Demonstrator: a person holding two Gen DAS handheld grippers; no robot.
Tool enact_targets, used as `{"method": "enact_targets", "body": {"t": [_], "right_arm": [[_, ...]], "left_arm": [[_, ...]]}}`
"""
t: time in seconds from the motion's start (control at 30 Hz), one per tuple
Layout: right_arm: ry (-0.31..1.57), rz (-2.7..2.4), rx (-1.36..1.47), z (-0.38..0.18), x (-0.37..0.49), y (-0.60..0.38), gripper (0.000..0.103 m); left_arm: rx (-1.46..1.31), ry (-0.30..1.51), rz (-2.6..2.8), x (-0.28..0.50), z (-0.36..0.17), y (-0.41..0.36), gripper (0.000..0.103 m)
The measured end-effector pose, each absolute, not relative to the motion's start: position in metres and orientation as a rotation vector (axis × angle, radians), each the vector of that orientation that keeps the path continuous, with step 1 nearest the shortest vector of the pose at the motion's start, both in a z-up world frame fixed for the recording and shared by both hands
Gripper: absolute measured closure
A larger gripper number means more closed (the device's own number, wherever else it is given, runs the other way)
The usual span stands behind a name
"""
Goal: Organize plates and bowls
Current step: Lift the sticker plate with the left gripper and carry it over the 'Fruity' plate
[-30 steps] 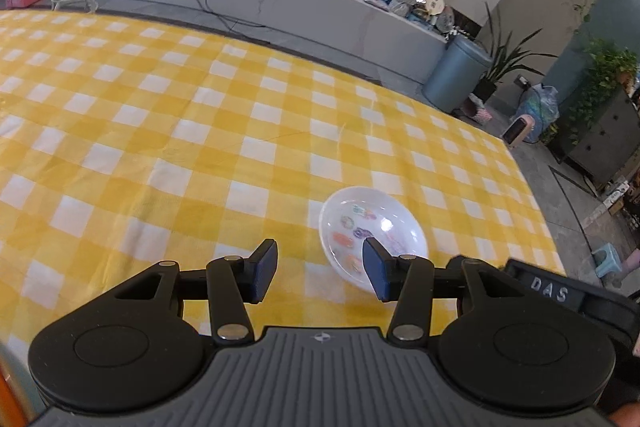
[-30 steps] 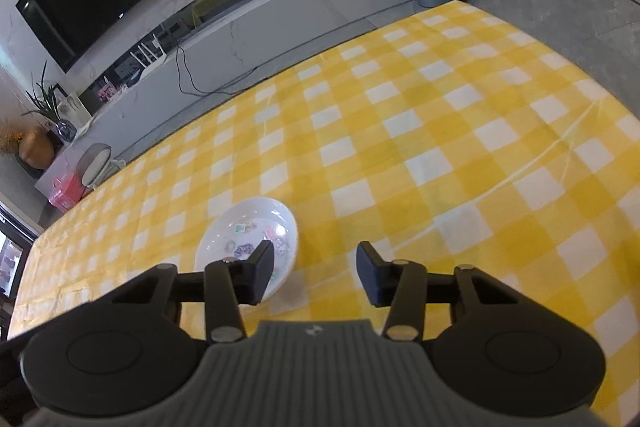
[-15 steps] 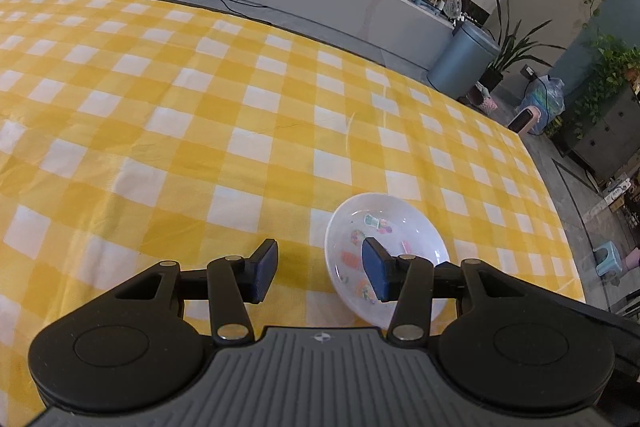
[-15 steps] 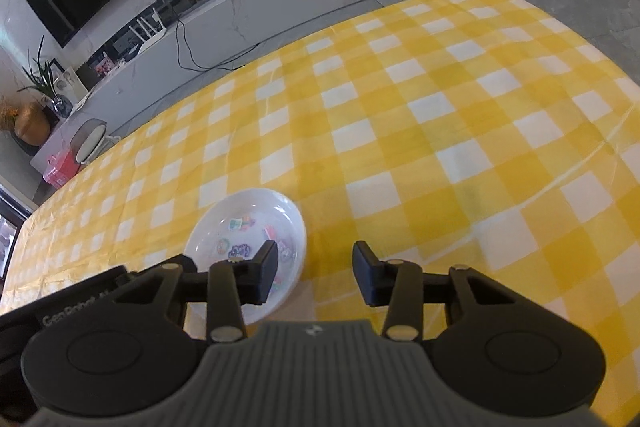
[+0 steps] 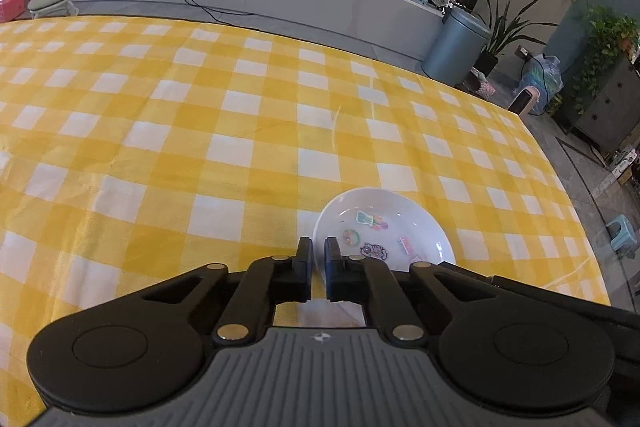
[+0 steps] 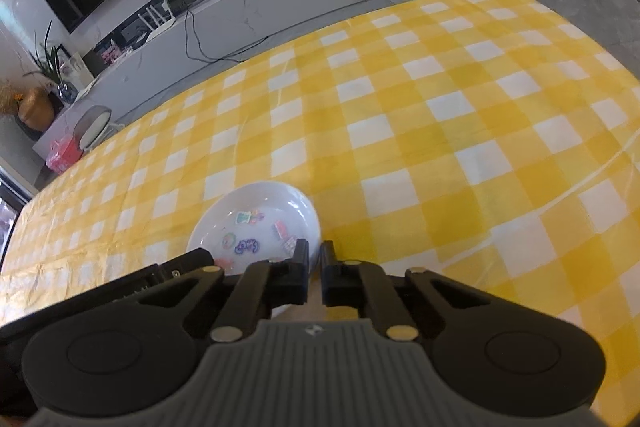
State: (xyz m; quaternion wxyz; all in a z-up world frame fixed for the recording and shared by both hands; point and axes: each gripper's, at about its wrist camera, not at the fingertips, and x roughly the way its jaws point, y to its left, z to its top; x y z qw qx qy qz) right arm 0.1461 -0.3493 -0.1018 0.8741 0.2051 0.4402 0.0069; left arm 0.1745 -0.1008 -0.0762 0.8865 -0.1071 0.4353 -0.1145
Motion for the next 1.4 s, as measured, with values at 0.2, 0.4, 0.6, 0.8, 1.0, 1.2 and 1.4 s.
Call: {"method": "enact_targets", "body": {"t": [0.2,0.4,0.6,0.8,1.0,1.2,1.4], "right_arm": [[0.923,0.012,0.457,-0.100,0.146,-0.354,0.101],[0.927,0.028,0.486,-0.092,0.142,-0.355,0.101],[0.933,0.055,0.499,-0.085,0.132,-0.353,0.101],[0.938,0.095,0.489,-0.076,0.114,-0.348,0.101],[0.968,0.130,0.493,-0.067,0.093,-0.347,0.101],[0.994,0.157,0.500,-0.058,0.074,-0.345,0.102],[1.026,0.166,0.533,-0.060,0.046,-0.348,0.101]], "left_arm": [[-0.239,0.898,-0.241,0.172,-0.071,-0.098,0.099],[-0.252,0.894,-0.230,0.165,-0.062,-0.093,0.100],[-0.250,0.892,-0.221,0.152,-0.051,-0.086,0.100],[-0.251,0.900,-0.215,0.132,-0.043,-0.078,0.100],[-0.234,0.912,-0.218,0.109,-0.032,-0.073,0.100],[-0.220,0.917,-0.220,0.086,-0.022,-0.069,0.100],[-0.215,0.934,-0.248,0.064,-0.016,-0.067,0.100]]}}
